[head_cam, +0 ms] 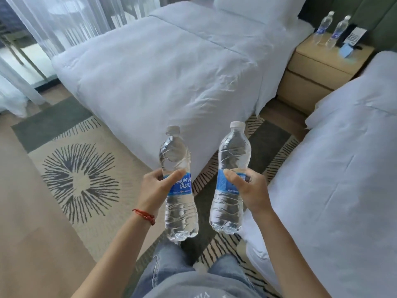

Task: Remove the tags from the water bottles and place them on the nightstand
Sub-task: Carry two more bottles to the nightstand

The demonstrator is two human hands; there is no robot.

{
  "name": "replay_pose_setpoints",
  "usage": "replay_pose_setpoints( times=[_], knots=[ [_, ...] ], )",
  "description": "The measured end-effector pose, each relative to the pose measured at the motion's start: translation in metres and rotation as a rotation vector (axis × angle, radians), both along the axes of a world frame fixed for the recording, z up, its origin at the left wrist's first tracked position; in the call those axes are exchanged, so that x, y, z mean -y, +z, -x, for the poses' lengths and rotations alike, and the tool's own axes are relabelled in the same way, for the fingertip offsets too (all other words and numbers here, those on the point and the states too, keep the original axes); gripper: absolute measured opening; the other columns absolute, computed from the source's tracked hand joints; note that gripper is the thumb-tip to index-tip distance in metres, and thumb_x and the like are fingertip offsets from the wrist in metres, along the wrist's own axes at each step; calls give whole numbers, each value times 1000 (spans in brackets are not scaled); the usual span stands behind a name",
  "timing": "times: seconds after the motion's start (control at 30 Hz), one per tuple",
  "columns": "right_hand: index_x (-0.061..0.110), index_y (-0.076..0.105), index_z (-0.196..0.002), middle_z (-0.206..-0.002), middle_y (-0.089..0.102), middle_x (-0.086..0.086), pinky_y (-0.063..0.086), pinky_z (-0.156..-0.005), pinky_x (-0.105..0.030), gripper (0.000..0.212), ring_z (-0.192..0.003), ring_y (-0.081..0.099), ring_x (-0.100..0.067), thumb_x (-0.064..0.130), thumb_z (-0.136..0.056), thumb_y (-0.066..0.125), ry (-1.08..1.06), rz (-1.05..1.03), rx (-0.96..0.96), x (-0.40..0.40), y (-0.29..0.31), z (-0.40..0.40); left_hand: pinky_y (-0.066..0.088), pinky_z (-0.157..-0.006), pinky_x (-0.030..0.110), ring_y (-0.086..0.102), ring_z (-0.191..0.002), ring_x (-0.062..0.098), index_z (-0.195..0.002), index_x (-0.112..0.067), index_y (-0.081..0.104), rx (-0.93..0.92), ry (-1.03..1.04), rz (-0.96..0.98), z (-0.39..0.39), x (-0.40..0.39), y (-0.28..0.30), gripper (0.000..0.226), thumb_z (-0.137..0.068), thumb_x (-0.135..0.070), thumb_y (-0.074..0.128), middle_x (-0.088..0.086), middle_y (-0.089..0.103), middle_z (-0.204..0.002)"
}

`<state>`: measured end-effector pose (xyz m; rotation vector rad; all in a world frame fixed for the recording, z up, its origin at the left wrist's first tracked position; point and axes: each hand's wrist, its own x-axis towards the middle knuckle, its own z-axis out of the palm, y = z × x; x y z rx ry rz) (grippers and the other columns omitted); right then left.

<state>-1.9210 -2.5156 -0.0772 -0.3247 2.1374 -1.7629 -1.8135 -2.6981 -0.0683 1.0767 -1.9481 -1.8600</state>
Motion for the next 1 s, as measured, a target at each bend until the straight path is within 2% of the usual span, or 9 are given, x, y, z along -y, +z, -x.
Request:
replay_pose_setpoints(
  times=[0.23,0.37,0.5,0.63,0.77,0.9,1.0],
  knots=[
    [26,60,-66,-57,65,23,48,-46,-11,16,-65,64,6,29,-77,72,-315,-10,14,35,0,42,44,-56,24,61,-58,12,-73,-14,63,34,-292,14,103,54,2,17,-77,-30,68,0,65,-67],
    [25,59,-63,-55,64,23,46,-44,-10,19,-61,63,7,28,-76,72,-455,-17,22,46,0,57,45,-45,14,60,-48,2,-68,-17,63,12,-410,42,147,73,2,16,-77,-28,69,-11,64,-54],
    [21,59,-64,-52,63,19,46,-44,-10,19,-58,63,5,29,-75,73,-558,-2,62,46,-1,72,44,-49,15,61,-49,1,-69,-19,64,24,-499,37,185,77,-1,14,-76,-30,69,-13,65,-54],
    [21,61,-67,-55,65,19,44,-44,-10,16,-57,64,3,28,-76,73,-621,1,91,38,-3,104,42,-41,8,60,-47,-2,-68,-16,64,18,-593,12,235,65,-5,15,-76,-28,69,-15,64,-48],
    [21,61,-70,-58,66,21,44,-44,-9,15,-60,65,4,28,-76,73,-666,0,110,24,-9,153,41,-40,6,60,-46,-3,-67,-17,63,18,-624,0,291,45,-11,14,-76,-27,69,-15,64,-47],
    [17,62,-71,-58,66,13,44,-44,-10,18,-61,66,3,31,-75,73,-698,-18,122,4,-17,220,43,-42,7,62,-50,-1,-72,-16,64,15,-644,4,357,25,-17,13,-77,-28,68,-6,66,-62],
    [19,61,-69,-63,64,14,43,-43,-9,18,-61,65,5,31,-74,74,-716,-8,119,-13,-18,285,44,-43,8,63,-50,0,-73,-16,65,8,-650,21,420,8,-17,14,-76,-28,69,-6,66,-63]
  ],
)
